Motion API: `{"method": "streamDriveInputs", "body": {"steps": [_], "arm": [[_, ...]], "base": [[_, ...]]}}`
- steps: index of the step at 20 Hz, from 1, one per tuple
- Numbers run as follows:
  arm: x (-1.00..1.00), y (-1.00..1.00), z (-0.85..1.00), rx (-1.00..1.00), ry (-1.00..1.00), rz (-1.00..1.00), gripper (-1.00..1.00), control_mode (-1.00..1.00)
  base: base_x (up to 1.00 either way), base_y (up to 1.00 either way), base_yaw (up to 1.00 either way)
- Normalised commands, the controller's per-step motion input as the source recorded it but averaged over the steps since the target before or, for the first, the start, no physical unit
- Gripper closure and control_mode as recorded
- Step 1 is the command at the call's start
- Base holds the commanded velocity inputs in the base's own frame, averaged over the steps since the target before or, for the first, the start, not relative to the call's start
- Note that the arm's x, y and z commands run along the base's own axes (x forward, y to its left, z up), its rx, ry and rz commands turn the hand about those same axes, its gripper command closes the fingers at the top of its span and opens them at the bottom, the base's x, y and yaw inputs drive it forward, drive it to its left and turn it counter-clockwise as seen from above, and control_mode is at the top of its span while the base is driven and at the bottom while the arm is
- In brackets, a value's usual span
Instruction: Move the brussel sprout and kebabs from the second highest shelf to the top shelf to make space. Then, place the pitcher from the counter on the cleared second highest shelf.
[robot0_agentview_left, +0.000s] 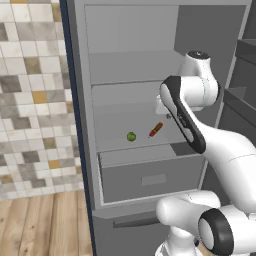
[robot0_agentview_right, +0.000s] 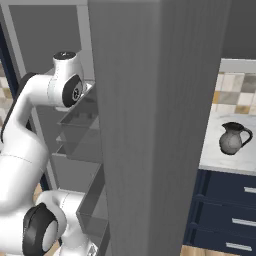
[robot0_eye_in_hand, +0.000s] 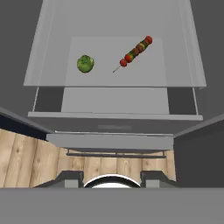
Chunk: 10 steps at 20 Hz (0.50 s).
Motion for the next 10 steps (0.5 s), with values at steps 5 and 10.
{"method": "streamDriveInputs", "body": {"steps": [5, 10], "arm": [[0.0, 0.0, -0.26, 0.0, -0.05, -0.01, -1.0, -1.0], [0.0, 0.01, -0.7, 0.0, -0.05, -0.07, -1.0, -1.0]], "base": [[0.0, 0.0, 0.0], [0.0, 0.0, 0.0]]}}
